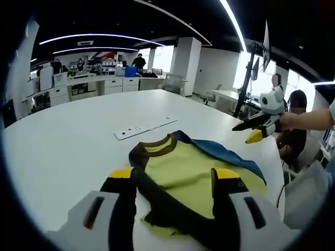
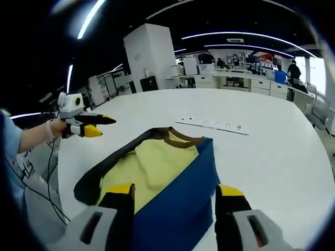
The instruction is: Fold the garment on the visible template until the final outline fits inside the template.
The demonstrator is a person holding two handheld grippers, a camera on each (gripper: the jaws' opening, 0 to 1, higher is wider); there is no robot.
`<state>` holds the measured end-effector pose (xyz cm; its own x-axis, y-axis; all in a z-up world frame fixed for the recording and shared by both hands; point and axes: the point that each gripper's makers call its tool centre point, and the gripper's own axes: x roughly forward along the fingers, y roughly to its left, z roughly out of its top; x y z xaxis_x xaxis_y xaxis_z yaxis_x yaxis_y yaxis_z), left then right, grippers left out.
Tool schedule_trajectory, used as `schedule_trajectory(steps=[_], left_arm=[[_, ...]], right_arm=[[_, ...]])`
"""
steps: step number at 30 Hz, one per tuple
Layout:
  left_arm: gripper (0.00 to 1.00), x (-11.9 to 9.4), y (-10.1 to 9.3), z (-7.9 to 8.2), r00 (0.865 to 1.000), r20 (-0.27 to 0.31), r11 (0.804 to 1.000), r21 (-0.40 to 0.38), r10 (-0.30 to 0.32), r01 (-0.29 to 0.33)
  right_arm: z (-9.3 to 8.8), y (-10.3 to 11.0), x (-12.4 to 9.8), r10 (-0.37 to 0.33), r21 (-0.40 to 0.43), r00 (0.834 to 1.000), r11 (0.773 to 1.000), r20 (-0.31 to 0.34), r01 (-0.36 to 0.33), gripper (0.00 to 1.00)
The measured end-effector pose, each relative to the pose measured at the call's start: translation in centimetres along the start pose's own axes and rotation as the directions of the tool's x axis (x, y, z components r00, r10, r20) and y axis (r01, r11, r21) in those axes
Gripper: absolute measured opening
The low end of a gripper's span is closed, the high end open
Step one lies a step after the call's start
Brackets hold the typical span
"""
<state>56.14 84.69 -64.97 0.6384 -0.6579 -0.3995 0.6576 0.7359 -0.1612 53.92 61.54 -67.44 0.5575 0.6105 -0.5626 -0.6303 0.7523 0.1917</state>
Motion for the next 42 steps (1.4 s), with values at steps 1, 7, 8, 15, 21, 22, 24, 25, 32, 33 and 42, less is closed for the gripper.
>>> schedule_trajectory(steps=[1, 7, 8, 15, 21, 22, 24, 25, 32, 33, 42], left_arm=[[0.54, -0.3, -0.2, -0.2, 1.000, 0.001, 1.000, 0.000, 0.001, -0.001], [0.50, -1.9, -1.1, -0.8, 1.000, 0.022, 1.000, -0.030, 0.012, -0.011], [0.50, -2.1, -1.3, -0.9, 1.000, 0.026, 0.999, -0.030, 0.013, -0.013], [0.48, -3.7, -2.4, -2.2, 0.999, 0.029, 0.999, -0.046, 0.026, -0.024], [0.47, -5.1, -3.4, -2.4, 0.999, 0.042, 0.999, -0.049, 0.021, -0.019], [0.46, -5.4, -3.6, -2.3, 0.999, 0.050, 0.998, -0.055, 0.020, -0.018], [0.45, -5.9, -4.0, -2.3, 0.998, 0.058, 0.998, -0.058, 0.016, -0.012], [0.43, -6.1, -4.2, -2.3, 0.998, 0.061, 0.998, -0.058, 0.014, -0.011], [0.43, -7.3, -4.9, -2.4, 0.997, 0.070, 0.998, -0.065, 0.026, -0.021], [0.43, -7.5, -5.1, -2.5, 0.997, 0.070, 0.998, -0.066, 0.026, -0.021], [0.41, -8.5, -6.0, -3.0, 0.997, 0.069, 0.997, -0.077, 0.034, -0.029]], right_arm=[[-0.1, 0.1, -0.1, 0.000, -0.001, 1.000, 1.000, -0.002, 0.000, 0.61], [-1.8, 1.4, -1.8, 0.001, -0.048, 0.999, 0.999, -0.034, -0.003, 0.60], [-2.1, 1.6, -2.0, 0.000, -0.048, 0.999, 0.999, -0.034, -0.002, 0.60], [-3.6, 2.3, -3.3, -0.004, -0.035, 0.999, 0.999, -0.044, 0.003, 0.59], [-4.6, 2.7, -4.4, -0.011, -0.008, 0.999, 1.000, -0.041, 0.010, 0.58], [-4.7, 2.7, -4.6, -0.013, -0.006, 0.999, 1.000, -0.039, 0.013, 0.58], [-5.0, 2.6, -5.0, -0.019, 0.000, 0.999, 1.000, -0.039, 0.019, 0.57], [-5.1, 2.7, -5.2, -0.022, 0.001, 0.999, 1.000, -0.040, 0.022, 0.56], [-5.6, 3.0, -6.3, -0.034, -0.006, 0.999, 0.999, -0.039, 0.033, 0.56], [-5.7, 3.0, -6.4, -0.035, -0.010, 0.999, 0.999, -0.040, 0.035, 0.55], [-7.0, 3.5, -7.1, -0.048, -0.116, 0.997, 0.992, -0.063, 0.040, 0.47]])
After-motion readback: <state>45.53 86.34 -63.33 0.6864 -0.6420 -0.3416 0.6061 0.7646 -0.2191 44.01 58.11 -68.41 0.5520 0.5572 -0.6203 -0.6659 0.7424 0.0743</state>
